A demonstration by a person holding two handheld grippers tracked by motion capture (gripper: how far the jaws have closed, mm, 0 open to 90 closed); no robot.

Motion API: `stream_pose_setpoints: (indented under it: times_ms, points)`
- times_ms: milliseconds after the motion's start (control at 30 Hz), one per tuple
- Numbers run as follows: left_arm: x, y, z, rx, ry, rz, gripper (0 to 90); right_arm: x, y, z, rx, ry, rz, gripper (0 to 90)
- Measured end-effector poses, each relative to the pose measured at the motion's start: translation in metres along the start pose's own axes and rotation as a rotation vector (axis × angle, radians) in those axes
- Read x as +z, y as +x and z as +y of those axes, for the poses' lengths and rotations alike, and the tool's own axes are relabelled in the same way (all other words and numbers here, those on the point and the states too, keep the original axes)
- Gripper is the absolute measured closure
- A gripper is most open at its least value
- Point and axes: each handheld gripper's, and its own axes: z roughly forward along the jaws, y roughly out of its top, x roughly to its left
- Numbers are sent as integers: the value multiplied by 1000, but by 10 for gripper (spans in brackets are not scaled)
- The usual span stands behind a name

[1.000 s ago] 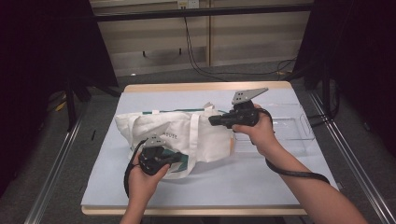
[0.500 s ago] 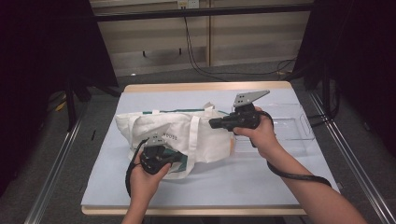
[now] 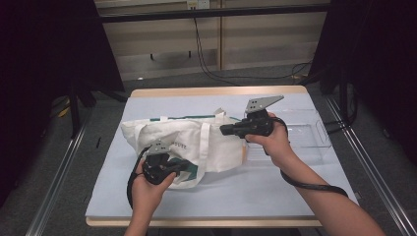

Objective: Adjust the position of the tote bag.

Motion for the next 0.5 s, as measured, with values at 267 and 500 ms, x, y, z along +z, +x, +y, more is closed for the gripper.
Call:
stream_pose_setpoints:
  times_ms: [267, 500]
  points:
    - [8, 4, 2, -13, -6, 0, 877, -1, 1, 1, -2, 3, 7, 889]
    - [15, 4, 4, -20, -7, 18, 877, -3, 4, -2, -10, -2, 28, 889]
